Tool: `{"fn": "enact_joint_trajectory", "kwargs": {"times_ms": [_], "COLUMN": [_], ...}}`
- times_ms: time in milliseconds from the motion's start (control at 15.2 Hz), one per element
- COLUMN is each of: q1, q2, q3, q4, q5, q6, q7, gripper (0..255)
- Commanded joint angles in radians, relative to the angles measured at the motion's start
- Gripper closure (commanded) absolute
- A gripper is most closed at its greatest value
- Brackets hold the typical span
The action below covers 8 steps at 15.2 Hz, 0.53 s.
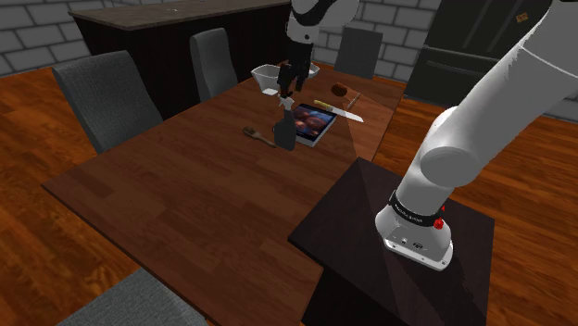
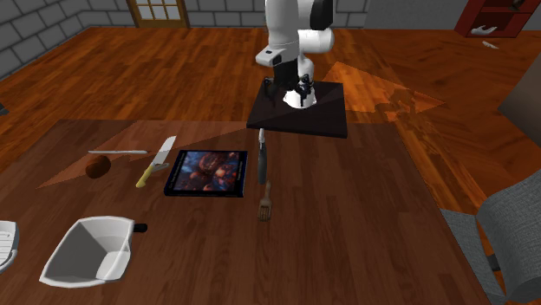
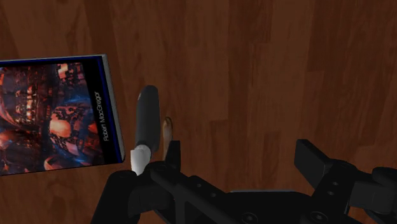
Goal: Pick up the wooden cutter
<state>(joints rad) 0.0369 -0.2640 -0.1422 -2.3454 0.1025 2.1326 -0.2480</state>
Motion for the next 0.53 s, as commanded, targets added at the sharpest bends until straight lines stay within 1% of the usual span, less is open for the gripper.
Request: {"fn": "enact_joint_trajectory", "kwargs": {"times_ms": [0, 462], "q1": [0.001, 0.002], "q2": [0.072, 0.338], "q3": [-0.013, -0.028], "q4": [0.015, 0.125], "q5": [0.015, 0.094], "q6": [0.056, 0.199], "q7": [-0.031, -0.124], "gripper": [0, 0]}}
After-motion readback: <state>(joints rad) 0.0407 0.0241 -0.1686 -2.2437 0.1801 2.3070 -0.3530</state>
